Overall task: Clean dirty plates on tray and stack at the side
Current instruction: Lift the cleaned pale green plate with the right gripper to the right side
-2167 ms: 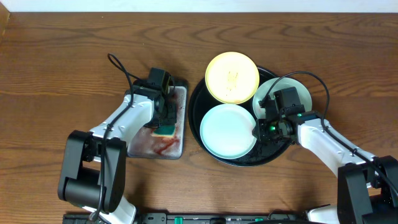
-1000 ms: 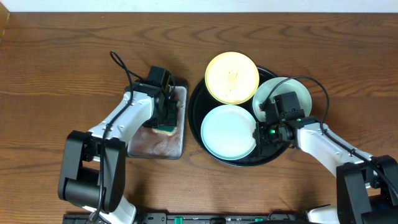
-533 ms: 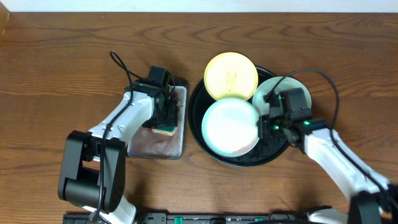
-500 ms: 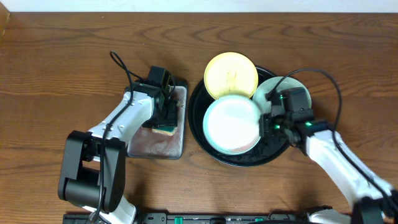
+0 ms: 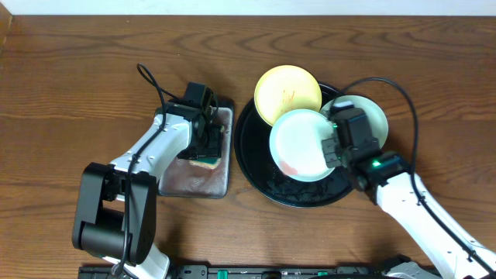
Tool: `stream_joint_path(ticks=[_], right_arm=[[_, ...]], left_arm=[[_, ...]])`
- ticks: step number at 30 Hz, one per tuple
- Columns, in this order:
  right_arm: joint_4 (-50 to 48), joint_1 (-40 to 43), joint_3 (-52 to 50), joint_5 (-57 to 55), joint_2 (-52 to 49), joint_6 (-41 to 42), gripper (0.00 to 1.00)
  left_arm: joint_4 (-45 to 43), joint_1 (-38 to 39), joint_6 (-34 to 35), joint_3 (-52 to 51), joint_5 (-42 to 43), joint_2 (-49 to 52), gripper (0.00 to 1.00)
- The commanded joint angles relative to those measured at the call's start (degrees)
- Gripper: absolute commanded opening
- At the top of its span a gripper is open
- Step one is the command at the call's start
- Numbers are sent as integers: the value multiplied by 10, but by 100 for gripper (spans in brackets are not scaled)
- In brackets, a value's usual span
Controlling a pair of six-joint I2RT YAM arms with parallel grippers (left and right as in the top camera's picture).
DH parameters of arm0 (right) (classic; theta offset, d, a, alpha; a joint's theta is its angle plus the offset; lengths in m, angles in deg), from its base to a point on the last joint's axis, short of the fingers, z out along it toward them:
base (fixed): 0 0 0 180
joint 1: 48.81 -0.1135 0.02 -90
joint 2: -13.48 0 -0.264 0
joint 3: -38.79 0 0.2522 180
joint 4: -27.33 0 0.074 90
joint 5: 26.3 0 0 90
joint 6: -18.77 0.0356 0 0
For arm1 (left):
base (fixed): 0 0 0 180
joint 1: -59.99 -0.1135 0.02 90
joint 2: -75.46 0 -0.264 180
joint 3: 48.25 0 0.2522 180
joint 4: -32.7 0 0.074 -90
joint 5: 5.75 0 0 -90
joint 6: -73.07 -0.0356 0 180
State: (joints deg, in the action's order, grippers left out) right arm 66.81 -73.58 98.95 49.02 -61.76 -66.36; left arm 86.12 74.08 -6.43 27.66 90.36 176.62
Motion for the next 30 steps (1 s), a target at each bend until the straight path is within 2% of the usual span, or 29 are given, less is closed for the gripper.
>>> stream_joint_path(ticks=[1,9,16,26,30], right_arm=[[2,-64,39,-172,11,-57,1],[-57,-205,45,-385,11,-177,1],[-111,-266,45,-468,11,-252,1],[-131,-269,45,-469,11,-252,1],[-126,-245,44,-466,11,-162,1]], left_arm=[[2,1,1,10,5,-5,63],[2,1,1,10,6,-5,63],[2,1,1,10,6,-5,63],[2,1,1,10,5,-5,63],[2,1,1,10,6,-5,63]])
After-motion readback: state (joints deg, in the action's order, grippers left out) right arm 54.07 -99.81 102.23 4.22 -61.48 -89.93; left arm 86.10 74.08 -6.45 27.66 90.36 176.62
